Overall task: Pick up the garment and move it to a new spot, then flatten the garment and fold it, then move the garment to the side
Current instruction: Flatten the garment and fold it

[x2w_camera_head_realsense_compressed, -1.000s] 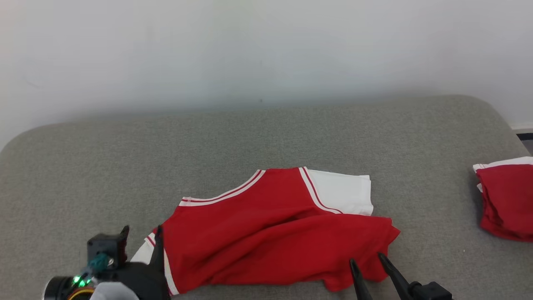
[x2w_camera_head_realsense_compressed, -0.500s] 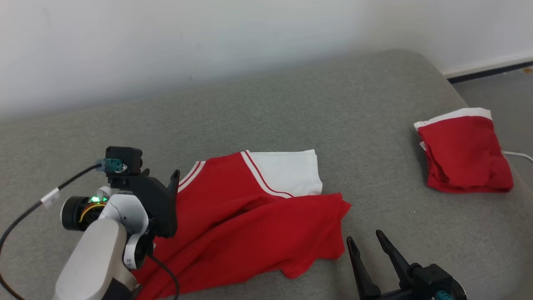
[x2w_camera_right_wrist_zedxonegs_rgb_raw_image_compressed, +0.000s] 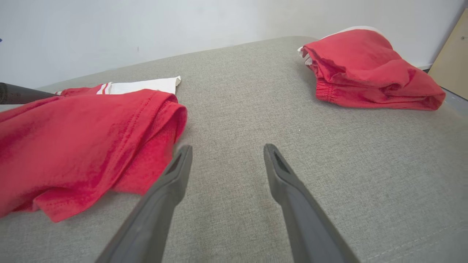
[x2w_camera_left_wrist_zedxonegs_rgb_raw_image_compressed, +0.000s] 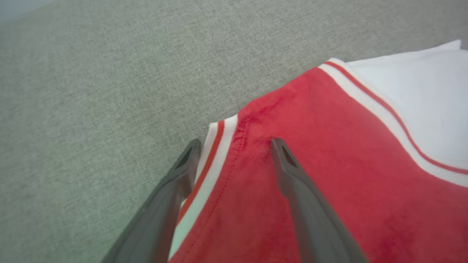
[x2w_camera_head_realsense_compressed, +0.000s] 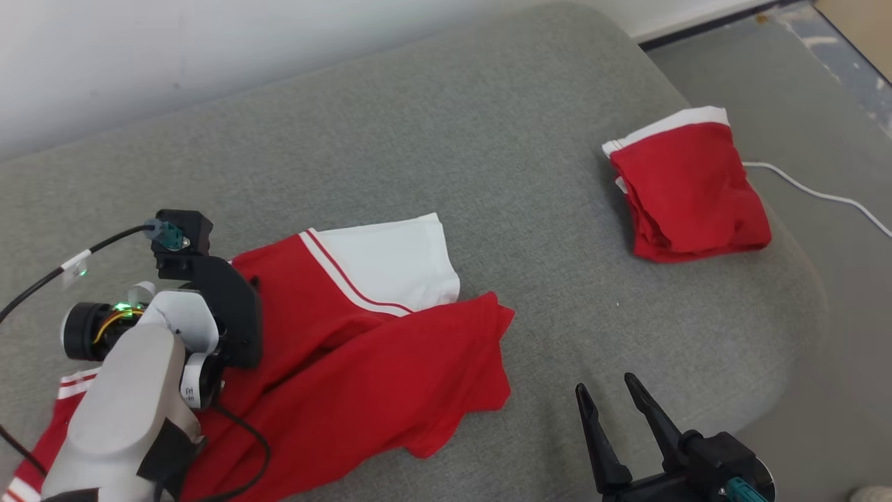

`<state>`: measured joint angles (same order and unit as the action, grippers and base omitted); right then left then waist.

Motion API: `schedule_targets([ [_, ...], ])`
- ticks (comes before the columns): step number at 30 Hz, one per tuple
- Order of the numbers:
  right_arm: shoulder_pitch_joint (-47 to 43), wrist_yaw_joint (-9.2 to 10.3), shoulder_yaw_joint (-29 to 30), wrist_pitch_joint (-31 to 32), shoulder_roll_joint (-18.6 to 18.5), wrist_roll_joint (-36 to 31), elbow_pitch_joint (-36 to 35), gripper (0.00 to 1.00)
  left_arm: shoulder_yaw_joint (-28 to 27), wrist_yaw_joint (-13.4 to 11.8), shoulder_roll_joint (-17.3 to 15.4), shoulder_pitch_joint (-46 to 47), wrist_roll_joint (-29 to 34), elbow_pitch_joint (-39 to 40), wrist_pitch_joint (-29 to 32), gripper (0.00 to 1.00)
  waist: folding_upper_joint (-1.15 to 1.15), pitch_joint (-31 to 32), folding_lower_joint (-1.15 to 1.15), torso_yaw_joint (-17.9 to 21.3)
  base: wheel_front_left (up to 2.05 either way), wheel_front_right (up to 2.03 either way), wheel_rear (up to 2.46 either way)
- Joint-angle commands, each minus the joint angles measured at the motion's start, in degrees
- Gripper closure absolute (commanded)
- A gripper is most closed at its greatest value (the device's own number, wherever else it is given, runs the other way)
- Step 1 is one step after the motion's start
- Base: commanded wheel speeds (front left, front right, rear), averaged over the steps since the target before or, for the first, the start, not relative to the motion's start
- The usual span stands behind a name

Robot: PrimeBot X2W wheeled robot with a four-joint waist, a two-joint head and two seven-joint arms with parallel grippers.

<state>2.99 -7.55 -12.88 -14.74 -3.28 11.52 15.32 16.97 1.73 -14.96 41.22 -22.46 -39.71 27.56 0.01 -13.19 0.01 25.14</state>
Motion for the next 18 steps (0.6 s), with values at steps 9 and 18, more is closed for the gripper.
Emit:
schedule_targets([
  [9, 1.0, 0.15, -0.3, -0.5, 0.4, 0.0, 0.0, 0.0, 1.3, -1.4, 0.9, 2.4, 1.1, -4.5, 0.3, 0.88, -0.01, -2.1, -0.01, 1.5, 0.0, 0.0, 0.0],
  [18, 0.9, 0.15, 0.6, -0.5, 0.4, -0.5, -0.5, 0.0, 1.3, -1.6, 4.7, 5.6, 0.9, -1.7, -11.1, 1.0, -0.01, -1.1, -0.01, -2.1, 0.0, 0.0, 0.0],
])
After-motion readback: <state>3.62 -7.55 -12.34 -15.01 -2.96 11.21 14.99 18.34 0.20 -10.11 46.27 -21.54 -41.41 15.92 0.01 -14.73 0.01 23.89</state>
